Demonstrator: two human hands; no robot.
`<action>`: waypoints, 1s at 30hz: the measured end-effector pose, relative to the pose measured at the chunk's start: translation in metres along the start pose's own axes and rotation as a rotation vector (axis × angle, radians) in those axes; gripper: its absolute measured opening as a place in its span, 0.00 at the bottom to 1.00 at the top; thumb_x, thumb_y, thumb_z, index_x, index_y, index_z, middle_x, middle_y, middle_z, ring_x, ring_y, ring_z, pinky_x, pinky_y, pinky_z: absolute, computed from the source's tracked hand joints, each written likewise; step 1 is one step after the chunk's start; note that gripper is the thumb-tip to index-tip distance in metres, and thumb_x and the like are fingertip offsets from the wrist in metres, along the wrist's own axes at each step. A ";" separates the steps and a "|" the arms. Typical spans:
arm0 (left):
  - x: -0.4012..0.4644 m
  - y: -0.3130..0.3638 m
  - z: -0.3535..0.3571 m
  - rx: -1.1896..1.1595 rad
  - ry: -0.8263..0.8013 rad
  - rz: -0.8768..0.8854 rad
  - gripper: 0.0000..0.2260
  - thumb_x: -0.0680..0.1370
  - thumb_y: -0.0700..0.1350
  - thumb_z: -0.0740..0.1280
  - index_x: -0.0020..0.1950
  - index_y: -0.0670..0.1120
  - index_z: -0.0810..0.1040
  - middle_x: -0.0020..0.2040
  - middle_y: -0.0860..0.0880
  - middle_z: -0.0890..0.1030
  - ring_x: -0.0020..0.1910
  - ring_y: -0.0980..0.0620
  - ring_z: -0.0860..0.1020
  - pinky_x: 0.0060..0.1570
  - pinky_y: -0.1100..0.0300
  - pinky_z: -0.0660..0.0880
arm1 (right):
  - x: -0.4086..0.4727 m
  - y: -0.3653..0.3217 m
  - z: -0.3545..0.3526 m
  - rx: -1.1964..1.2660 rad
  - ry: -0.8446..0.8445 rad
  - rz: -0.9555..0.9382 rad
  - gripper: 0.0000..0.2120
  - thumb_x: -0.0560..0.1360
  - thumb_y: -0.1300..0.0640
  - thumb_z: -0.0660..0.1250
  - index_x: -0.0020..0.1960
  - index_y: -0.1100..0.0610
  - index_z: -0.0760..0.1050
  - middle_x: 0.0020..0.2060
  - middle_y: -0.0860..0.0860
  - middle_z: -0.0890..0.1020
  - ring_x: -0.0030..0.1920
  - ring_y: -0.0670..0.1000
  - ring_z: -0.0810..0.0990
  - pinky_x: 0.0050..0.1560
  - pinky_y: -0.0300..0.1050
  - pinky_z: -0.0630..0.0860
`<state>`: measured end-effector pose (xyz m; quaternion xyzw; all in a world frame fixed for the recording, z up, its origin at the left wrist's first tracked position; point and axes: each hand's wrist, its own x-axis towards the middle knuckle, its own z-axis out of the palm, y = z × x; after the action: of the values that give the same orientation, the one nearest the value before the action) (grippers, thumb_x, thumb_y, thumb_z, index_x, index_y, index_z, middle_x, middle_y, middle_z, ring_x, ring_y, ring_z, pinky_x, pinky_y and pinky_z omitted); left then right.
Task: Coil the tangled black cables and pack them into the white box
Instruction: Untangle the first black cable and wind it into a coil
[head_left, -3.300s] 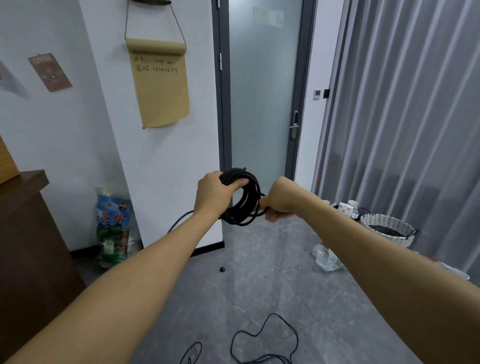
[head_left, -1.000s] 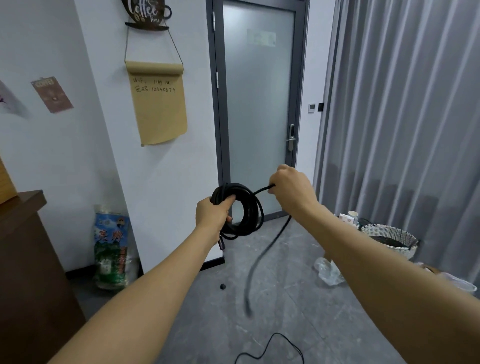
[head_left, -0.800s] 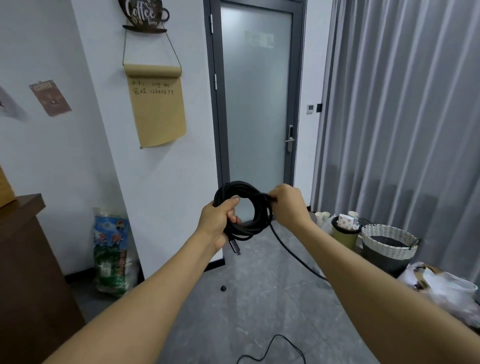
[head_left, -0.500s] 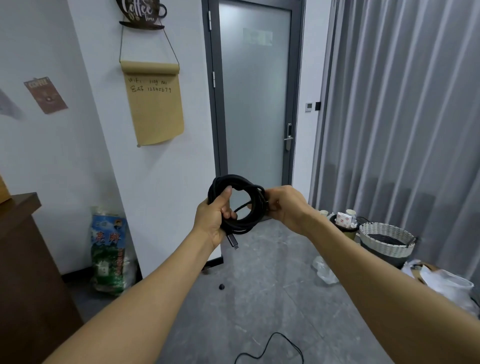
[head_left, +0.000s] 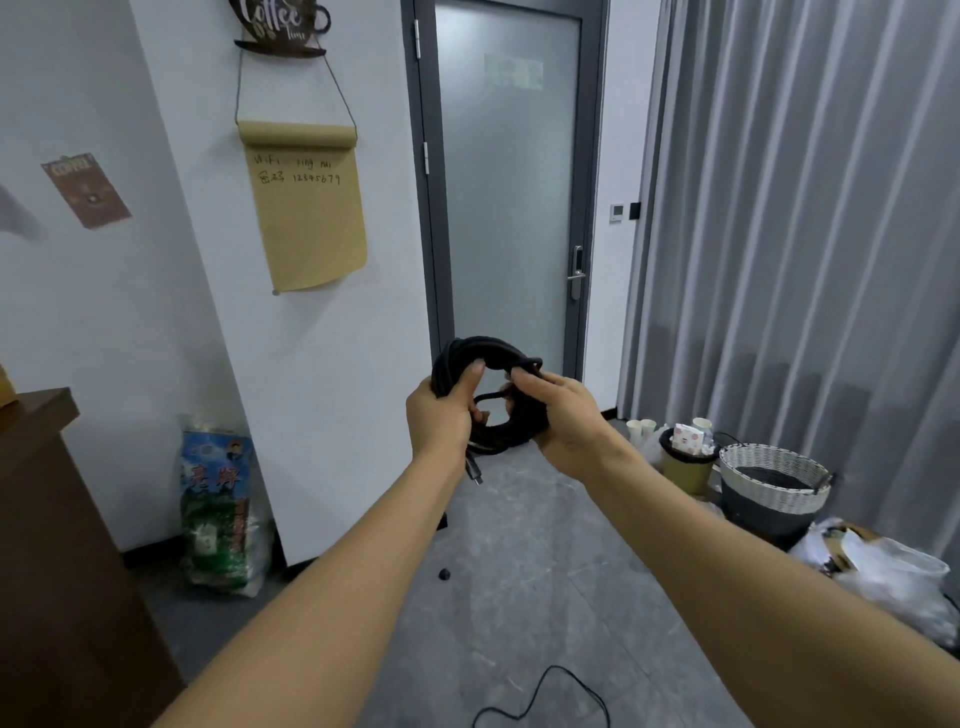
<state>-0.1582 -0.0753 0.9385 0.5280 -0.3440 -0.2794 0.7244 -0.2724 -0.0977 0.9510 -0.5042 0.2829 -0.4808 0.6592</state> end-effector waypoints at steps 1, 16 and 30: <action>0.000 0.002 0.001 0.022 0.002 0.010 0.15 0.74 0.48 0.71 0.33 0.45 0.70 0.24 0.50 0.71 0.20 0.57 0.71 0.30 0.60 0.70 | 0.000 -0.002 0.000 0.039 -0.008 0.016 0.07 0.77 0.62 0.62 0.43 0.61 0.76 0.34 0.53 0.76 0.33 0.49 0.74 0.40 0.41 0.71; -0.009 0.006 0.005 0.217 0.034 0.225 0.11 0.74 0.50 0.70 0.39 0.47 0.72 0.33 0.50 0.75 0.32 0.52 0.74 0.31 0.63 0.69 | 0.004 -0.014 -0.003 -0.382 -0.019 0.127 0.11 0.72 0.72 0.65 0.38 0.58 0.70 0.33 0.55 0.74 0.36 0.53 0.77 0.47 0.48 0.76; 0.020 0.005 -0.023 0.199 0.264 0.117 0.12 0.75 0.53 0.69 0.44 0.45 0.72 0.37 0.48 0.76 0.39 0.45 0.76 0.41 0.42 0.79 | -0.003 -0.012 -0.002 -0.594 0.055 0.337 0.14 0.79 0.67 0.54 0.39 0.63 0.74 0.33 0.55 0.76 0.30 0.49 0.74 0.33 0.38 0.75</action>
<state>-0.1274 -0.0757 0.9423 0.6085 -0.3021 -0.1297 0.7223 -0.2792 -0.0962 0.9615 -0.6072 0.5075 -0.2751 0.5460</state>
